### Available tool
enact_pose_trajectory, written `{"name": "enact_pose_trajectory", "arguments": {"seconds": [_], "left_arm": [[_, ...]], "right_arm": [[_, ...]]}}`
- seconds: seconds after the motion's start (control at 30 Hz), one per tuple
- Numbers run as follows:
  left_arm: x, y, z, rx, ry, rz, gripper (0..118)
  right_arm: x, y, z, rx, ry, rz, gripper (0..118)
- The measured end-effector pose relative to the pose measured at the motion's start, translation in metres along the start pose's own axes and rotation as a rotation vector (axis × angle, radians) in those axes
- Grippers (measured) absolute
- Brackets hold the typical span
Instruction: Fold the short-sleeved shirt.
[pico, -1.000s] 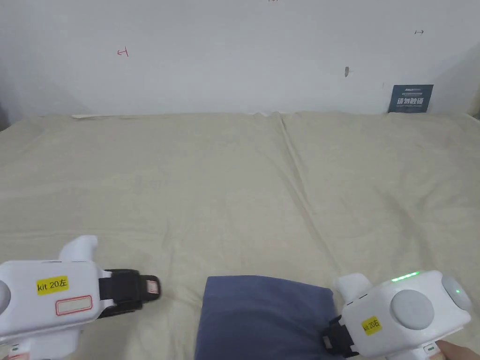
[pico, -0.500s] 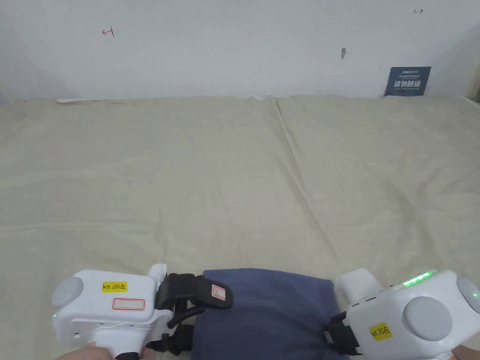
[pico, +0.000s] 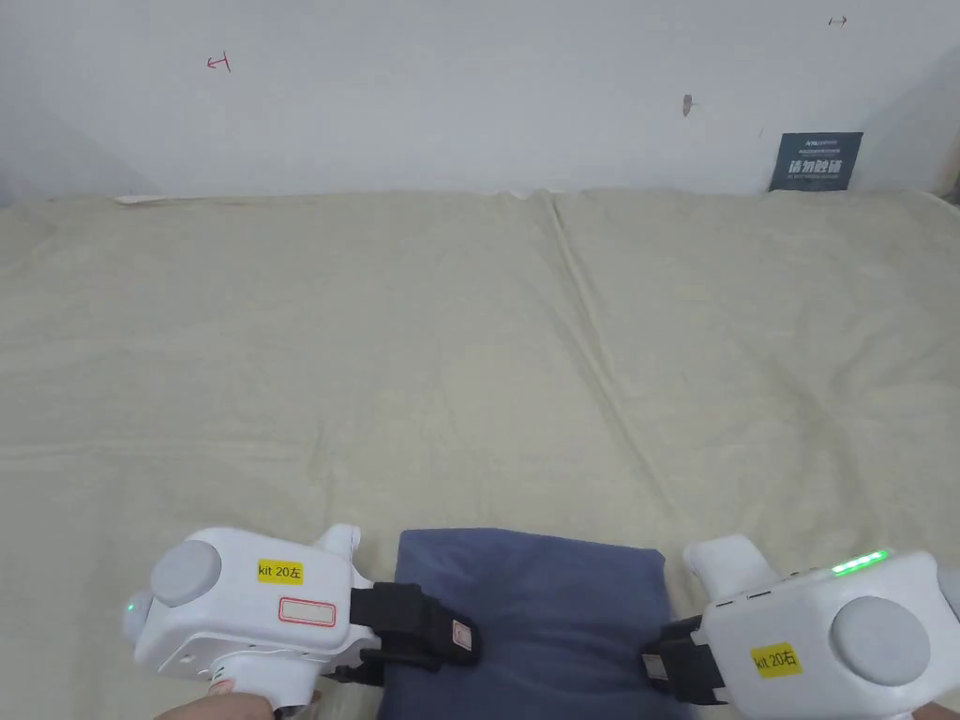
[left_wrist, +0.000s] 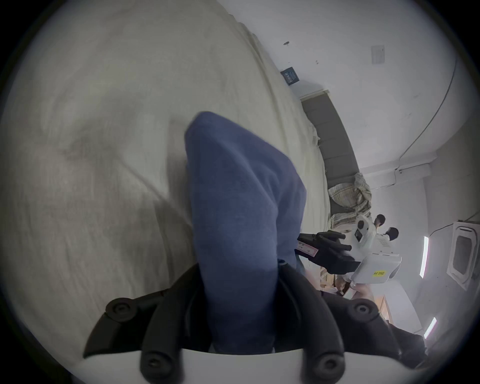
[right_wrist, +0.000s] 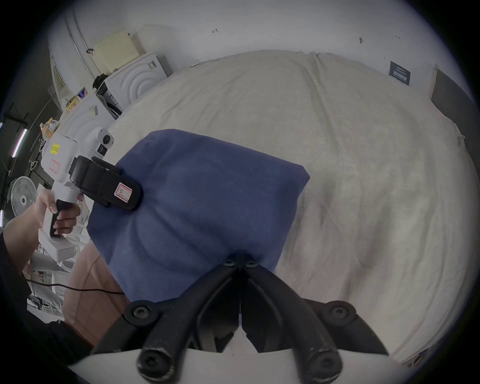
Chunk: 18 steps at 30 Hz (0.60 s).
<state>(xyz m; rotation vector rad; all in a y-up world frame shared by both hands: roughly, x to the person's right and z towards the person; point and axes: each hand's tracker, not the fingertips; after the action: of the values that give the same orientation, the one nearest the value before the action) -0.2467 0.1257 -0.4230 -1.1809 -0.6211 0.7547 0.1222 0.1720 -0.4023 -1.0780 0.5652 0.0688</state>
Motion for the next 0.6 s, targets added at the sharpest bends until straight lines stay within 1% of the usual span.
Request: {"name": "enact_pose_trajectory", "arguments": {"seconds": [0.07,0.13,0.2,0.27,0.33,0.43,0.53,0.6], "left_arm": [[0.006,0.0,0.0,0.005,0.022,-0.019,28],[0.017,-0.003,0.009,0.045,0.074,-0.089,27],[0.031,-0.004,0.024,0.073,0.126,-0.172,27],[0.036,-0.003,0.048,0.109,0.165,-0.204,27],[0.033,0.003,0.076,0.125,0.219,-0.204,27],[0.018,0.012,0.129,0.185,0.379,-0.211,27],[-0.007,0.023,0.189,0.234,0.518,-0.16,27],[-0.023,0.031,0.229,0.249,0.638,-0.155,27]], "right_arm": [[-0.004,0.0,0.005,0.006,-0.001,0.009,0],[-0.006,-0.002,0.012,0.036,0.002,0.006,0],[-0.009,-0.004,0.022,0.064,0.028,-0.002,0],[-0.013,-0.006,0.03,0.08,0.037,-0.006,0],[-0.018,-0.008,0.039,0.088,0.039,0.0,0],[-0.026,-0.007,0.044,0.097,0.038,0.015,0],[-0.036,-0.003,0.045,0.098,0.048,0.017,0],[-0.041,0.0,0.043,0.093,0.057,0.016,0]]}}
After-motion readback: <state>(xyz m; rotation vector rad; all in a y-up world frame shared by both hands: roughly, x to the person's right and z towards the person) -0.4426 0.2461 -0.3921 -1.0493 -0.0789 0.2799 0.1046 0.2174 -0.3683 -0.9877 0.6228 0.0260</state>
